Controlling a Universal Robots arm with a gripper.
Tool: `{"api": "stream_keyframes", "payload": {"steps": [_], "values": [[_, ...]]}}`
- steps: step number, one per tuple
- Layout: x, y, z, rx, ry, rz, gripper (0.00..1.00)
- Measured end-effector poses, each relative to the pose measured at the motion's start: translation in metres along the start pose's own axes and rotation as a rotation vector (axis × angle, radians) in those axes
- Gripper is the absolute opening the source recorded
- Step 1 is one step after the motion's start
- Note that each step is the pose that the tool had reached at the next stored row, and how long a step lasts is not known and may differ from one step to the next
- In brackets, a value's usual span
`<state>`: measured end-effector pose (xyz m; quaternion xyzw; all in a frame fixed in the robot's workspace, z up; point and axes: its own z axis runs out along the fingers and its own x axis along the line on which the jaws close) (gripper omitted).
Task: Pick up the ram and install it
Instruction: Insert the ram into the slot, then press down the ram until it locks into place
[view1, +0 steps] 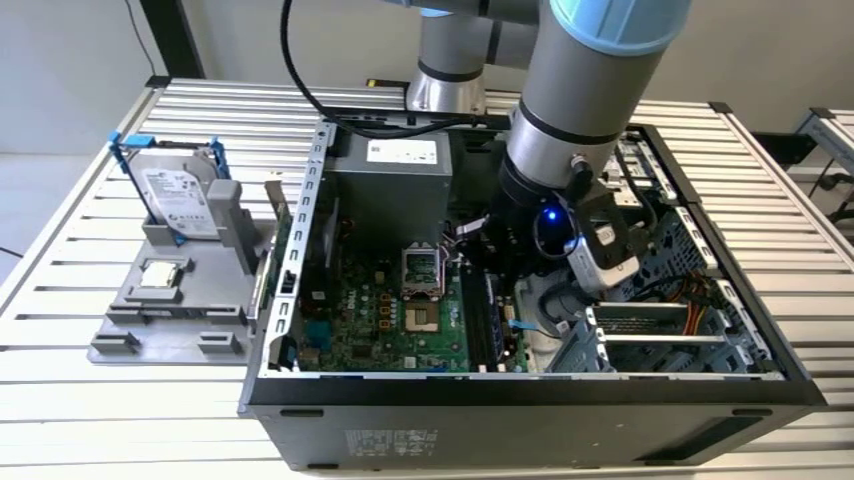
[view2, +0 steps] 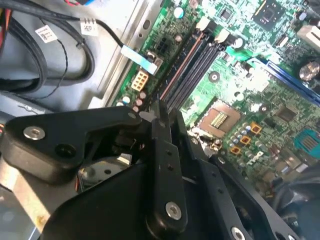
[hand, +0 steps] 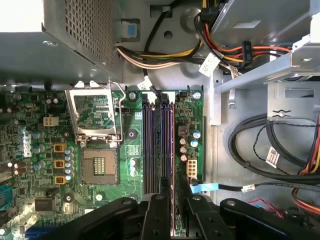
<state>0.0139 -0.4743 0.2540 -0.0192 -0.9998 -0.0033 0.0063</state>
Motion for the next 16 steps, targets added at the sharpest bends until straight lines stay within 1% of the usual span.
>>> {"api": "stream_keyframes", "payload": {"steps": [1,16], "values": [[0.0001,0.0,0.0,0.0003,0.0,0.0,0.0],[0.0002,0.0,0.0,0.003,-0.0002,0.0,0.0]]}}
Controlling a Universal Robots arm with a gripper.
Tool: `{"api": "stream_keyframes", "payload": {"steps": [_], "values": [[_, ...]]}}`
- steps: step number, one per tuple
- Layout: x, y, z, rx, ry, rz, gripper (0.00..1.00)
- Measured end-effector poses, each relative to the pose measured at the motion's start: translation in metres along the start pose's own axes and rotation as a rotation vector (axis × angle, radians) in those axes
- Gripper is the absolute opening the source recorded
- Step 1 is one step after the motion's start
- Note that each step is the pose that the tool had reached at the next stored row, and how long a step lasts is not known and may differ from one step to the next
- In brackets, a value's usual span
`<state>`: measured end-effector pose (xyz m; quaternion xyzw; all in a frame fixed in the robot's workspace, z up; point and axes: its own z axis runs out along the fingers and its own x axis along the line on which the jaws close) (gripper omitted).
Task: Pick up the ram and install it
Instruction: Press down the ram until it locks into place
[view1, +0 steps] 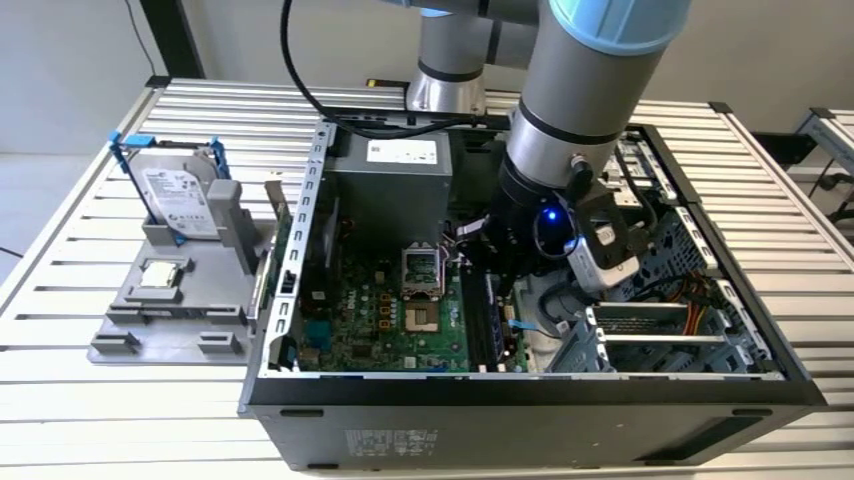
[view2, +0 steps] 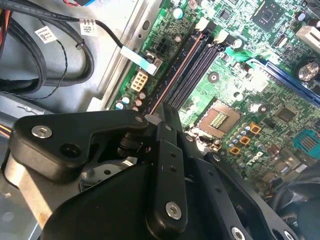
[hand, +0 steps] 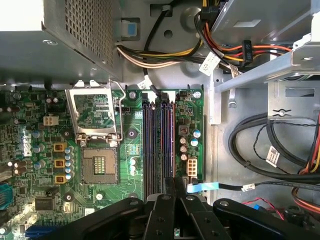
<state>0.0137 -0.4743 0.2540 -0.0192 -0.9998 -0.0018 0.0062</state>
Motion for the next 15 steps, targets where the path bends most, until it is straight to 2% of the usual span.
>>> {"api": "stream_keyframes", "payload": {"steps": [3,14,15], "values": [[0.0,0.0,0.0,0.0003,0.0001,-0.022,0.0],[0.0,0.0001,0.0,0.0028,0.0008,-0.214,0.0],[0.0,0.0003,0.0,0.0031,0.0009,-0.245,0.0]]}}
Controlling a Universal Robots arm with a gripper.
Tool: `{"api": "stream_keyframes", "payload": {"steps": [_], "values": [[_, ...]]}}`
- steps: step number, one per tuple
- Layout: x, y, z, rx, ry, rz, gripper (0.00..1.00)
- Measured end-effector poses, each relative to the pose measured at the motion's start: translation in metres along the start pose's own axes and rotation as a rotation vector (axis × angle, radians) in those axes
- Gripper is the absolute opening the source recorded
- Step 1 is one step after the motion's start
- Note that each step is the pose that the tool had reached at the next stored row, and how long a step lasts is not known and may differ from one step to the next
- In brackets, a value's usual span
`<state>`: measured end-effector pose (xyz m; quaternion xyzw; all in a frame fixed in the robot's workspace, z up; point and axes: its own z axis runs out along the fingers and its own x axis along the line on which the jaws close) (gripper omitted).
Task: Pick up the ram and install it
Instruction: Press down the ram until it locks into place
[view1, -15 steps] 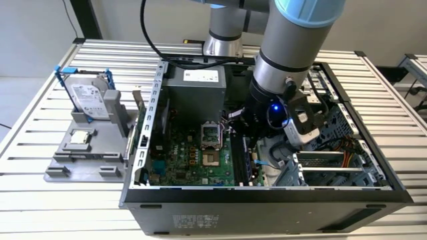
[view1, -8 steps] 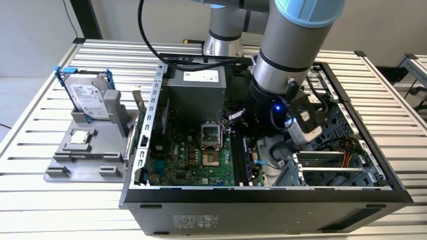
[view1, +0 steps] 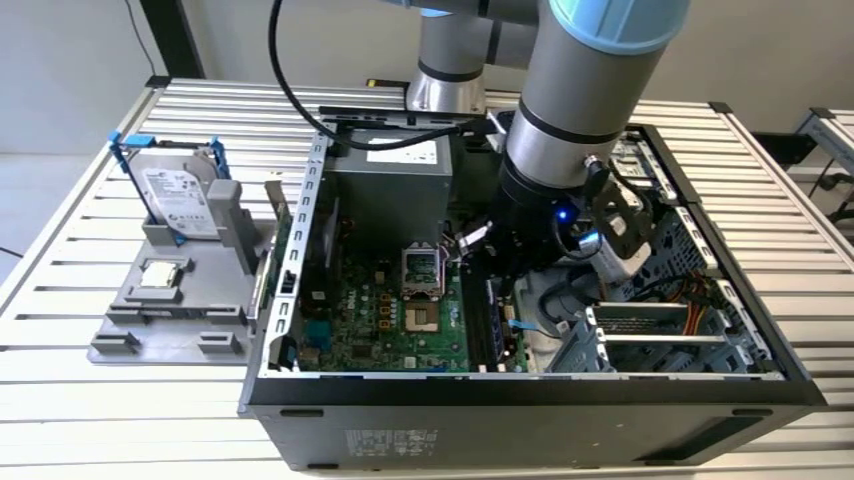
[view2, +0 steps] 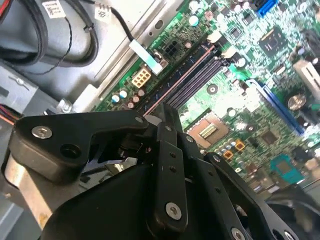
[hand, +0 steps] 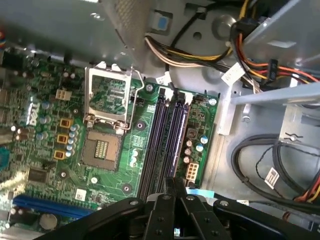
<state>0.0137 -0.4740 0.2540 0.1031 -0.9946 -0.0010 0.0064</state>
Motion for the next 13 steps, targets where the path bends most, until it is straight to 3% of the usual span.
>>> {"api": "stream_keyframes", "payload": {"steps": [13], "values": [[0.0,0.0,0.0,0.0024,0.0007,-0.188,0.0]]}}
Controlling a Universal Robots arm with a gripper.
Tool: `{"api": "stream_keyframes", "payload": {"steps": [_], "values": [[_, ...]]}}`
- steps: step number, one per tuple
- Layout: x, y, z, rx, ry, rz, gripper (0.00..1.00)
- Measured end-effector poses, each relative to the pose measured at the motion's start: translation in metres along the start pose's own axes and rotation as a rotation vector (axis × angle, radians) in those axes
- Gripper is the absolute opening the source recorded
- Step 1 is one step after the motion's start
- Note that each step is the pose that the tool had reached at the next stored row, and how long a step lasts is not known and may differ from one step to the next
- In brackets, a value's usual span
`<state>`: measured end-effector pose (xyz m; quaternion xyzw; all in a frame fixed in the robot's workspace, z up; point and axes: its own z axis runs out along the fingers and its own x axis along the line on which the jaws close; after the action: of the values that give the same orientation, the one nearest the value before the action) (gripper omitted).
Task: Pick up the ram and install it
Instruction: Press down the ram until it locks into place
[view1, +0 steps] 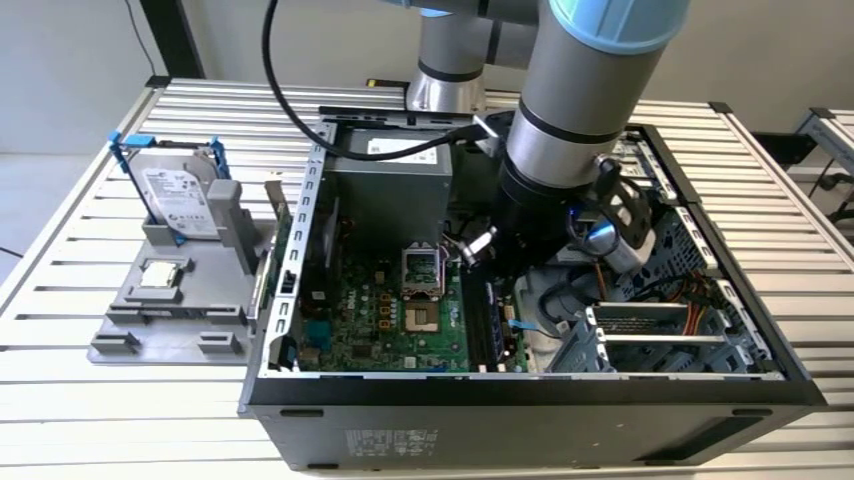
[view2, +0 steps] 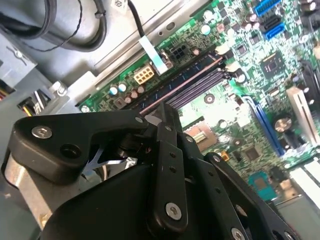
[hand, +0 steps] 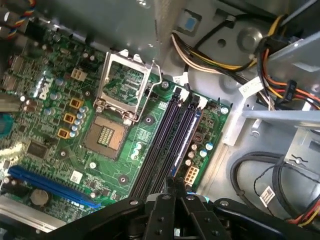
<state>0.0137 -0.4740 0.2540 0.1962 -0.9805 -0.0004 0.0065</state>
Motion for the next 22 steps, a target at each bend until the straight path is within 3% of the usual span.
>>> {"api": "stream_keyframes", "payload": {"steps": [13,22], "values": [[-0.0005,0.0011,0.0,0.0007,0.0004,-0.167,0.0],[-0.0006,0.0014,0.0,-0.0153,-0.0077,-0.28,0.0]]}}
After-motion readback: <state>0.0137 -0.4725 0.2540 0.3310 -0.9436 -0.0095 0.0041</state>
